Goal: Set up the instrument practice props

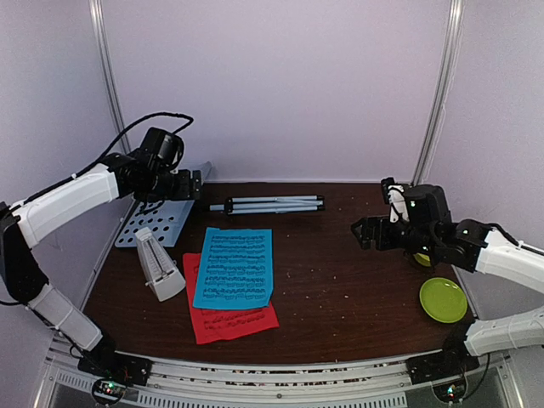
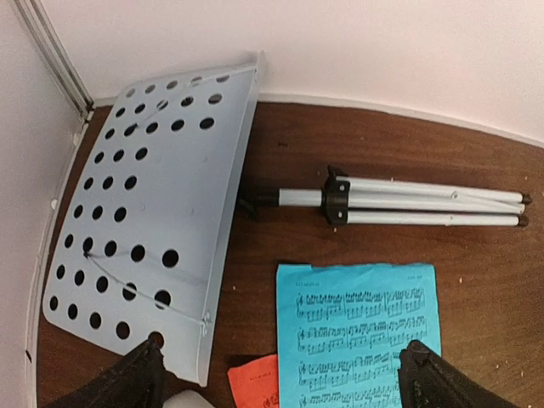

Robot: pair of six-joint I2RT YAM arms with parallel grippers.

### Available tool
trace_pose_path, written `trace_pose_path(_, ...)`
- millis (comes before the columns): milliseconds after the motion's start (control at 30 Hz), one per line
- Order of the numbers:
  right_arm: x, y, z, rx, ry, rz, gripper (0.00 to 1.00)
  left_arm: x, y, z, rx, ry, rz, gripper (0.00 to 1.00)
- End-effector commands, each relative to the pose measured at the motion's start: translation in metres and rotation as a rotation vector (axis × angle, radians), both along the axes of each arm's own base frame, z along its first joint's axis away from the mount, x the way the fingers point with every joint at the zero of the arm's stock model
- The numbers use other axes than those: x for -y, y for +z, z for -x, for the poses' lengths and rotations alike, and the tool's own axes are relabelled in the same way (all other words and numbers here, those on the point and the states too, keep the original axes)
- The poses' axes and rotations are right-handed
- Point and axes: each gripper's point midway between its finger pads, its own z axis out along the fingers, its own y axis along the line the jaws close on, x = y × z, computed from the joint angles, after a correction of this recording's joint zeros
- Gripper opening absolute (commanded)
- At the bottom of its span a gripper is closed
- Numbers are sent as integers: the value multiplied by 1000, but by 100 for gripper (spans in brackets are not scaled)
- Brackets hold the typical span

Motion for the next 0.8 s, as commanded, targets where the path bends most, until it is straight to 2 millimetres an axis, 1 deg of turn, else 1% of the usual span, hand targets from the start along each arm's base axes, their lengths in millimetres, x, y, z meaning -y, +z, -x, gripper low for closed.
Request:
trace_pose_path(0, -20, 19, -6, 20, 65, -54, 100, 18, 32, -28, 88, -67, 3, 98)
trace_pose_path(67, -25, 12, -10, -6, 69, -44, 100, 28, 37, -38, 106, -118, -19, 98)
trace_pose_path(100, -26, 11, -12, -15, 65, -37, 100, 28, 40, -42, 121, -128, -44, 98)
trace_pose_path(133, -26, 8, -13, -31, 61, -25, 100, 20, 42, -48, 124, -105, -61, 98)
trace_pose_path(167, -28, 8, -14, -40, 65, -15, 100, 16, 44, -55, 122, -102, -44, 98)
trace_pose_path(233, -29, 4, -13, -66, 81, 8, 100, 7, 42, -69, 108, -128, 30, 98)
trace_pose_path(300, -34, 5, -10, -74, 117, 5, 100, -2, 38, -84, 104, -159, 89, 98)
trace_pose_path(333, -36, 6, -8, -73, 134, -7, 100, -6, 34, -90, 96, -177, 99, 98)
trace_pose_path(367, -39, 8, -6, -66, 156, -25, 100, -14, 30, -98, 83, -178, 99, 98)
trace_pose_path(433, -43, 14, -2, -38, 184, -68, 100, -21, 17, -110, 38, -185, 77, 98)
trace_pose_path(533, -44, 19, 1, -19, 199, -109, 100, -33, -7, -127, -35, -171, 39, 98)
trace_pose_path(633, -43, 24, 3, -9, 203, -127, 100, -34, -28, -140, -75, -187, 25, 97)
trace_pose_path(767, -39, 41, 8, 51, 208, -173, 100, -26, -54, -151, -127, -222, 29, 90)
